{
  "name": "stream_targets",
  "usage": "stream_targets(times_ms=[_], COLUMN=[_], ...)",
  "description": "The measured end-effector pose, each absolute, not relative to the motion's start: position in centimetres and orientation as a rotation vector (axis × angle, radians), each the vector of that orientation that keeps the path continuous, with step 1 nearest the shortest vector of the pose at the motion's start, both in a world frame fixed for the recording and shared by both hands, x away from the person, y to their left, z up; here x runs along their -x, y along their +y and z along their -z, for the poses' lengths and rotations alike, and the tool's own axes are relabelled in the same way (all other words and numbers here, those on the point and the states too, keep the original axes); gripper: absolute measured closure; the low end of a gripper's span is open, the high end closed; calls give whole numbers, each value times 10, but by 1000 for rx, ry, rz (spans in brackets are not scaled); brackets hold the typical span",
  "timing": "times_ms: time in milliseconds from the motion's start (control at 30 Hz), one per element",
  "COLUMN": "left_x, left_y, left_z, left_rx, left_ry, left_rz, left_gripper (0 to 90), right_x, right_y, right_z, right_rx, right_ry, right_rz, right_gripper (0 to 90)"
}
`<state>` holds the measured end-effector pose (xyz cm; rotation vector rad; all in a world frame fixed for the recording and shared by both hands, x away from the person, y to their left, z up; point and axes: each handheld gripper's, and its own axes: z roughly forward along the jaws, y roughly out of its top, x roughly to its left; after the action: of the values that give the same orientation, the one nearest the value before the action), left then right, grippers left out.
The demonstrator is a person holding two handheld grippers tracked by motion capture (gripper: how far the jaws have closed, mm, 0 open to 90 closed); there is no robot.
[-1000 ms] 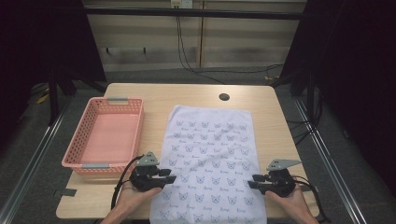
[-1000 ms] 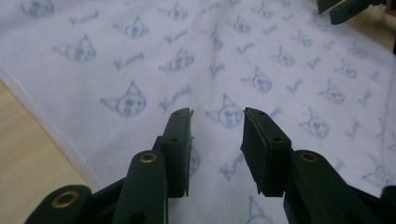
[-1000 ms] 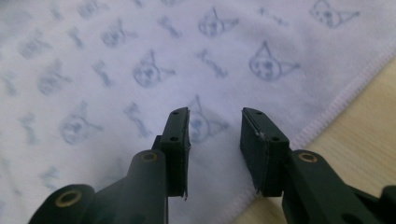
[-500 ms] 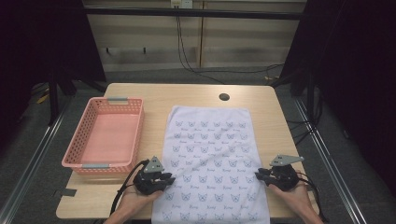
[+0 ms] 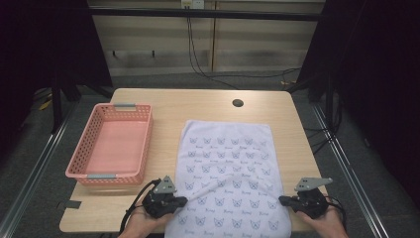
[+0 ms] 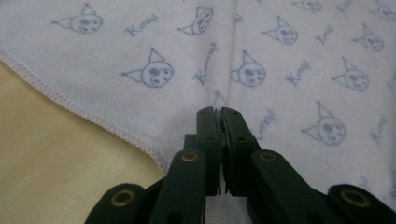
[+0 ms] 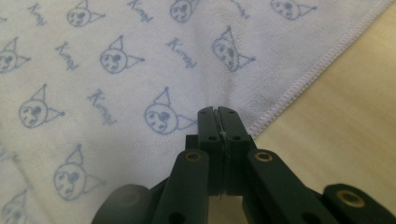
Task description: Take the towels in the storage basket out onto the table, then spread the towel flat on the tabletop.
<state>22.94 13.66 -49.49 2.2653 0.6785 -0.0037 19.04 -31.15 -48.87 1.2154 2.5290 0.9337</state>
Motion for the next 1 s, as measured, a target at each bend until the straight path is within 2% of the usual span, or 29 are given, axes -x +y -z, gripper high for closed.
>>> stream_targets(times_ms=[167,200,300,433,500,567,600,667,1000], left_x=[-206,-204,-205,-231,-250,-263,-273,-282,-325], left_y=[135,136,143,143,139,136,135,131,115], left_z=[493,492,489,479,478,479,480,481,496], left_rx=[-2299,-2299,-2268,-2197,-2191,-2189,-2159,-2174,-2192], left_ry=[612,614,615,673,683,714,739,764,829], left_rz=[80,106,110,63,90,44,79,20,-95], left_gripper=[861,837,712,625,532,512,487,484,549], right_x=[-172,-169,-167,-185,-197,-210,-215,-227,-279], right_y=[-314,-314,-313,-310,-305,-299,-297,-296,-282], right_z=[485,485,479,469,469,469,470,470,489], right_rx=[-1192,-1198,-1204,-1193,-1195,-1189,-1195,-1193,-1199], right_ry=[2630,2633,2585,2481,2446,2424,2412,2410,2432], right_rz=[-935,-936,-1008,-1145,-1162,-1176,-1163,-1172,-1042], right_gripper=[893,876,744,689,645,604,589,586,582])
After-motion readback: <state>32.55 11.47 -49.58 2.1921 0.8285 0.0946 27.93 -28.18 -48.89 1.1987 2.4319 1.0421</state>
